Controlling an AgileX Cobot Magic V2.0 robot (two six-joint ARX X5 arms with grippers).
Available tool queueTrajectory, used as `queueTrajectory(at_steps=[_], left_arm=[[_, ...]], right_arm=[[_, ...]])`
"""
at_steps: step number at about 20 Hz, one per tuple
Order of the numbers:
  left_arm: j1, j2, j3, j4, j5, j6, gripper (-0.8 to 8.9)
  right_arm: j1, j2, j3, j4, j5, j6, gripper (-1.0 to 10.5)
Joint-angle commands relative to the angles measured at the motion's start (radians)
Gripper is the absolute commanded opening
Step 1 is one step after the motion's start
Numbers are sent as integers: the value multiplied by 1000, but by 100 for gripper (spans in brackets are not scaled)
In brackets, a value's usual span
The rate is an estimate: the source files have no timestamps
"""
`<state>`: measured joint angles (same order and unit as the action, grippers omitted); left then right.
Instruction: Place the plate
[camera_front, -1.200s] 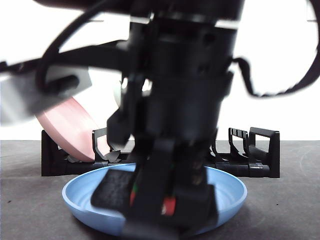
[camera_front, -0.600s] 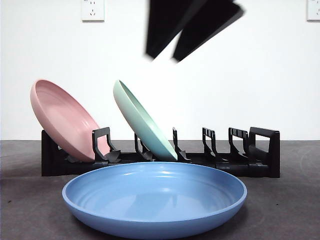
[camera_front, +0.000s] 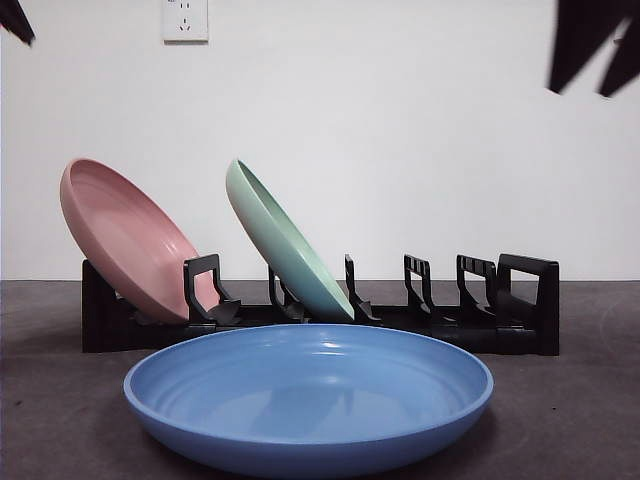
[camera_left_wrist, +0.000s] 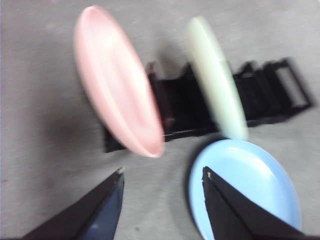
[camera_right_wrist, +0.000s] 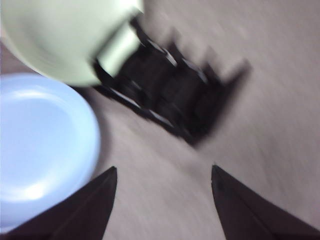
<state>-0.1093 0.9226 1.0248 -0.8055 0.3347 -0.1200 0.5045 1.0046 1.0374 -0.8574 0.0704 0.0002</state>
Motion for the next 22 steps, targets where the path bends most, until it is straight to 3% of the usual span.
queueTrajectory(at_steps=[1, 4, 9, 14, 22], left_arm=[[-19, 100, 81, -25, -29, -26, 260], [-50, 253, 213, -95, -77, -22, 259], [-114, 465, 426, -193, -274, -15, 259], [-141, 581, 489, -185, -368, -15, 258], [-141, 673, 489, -100, -392, 0, 253]], right_arm=[[-25, -3, 6, -27, -18, 15, 301], [-43, -8, 6, -37, -20, 15, 301], [-44, -8, 6, -42, -20, 16, 301], [-44, -8, 6, -65, -20, 15, 301], [-44, -8, 6, -64, -18, 11, 301]])
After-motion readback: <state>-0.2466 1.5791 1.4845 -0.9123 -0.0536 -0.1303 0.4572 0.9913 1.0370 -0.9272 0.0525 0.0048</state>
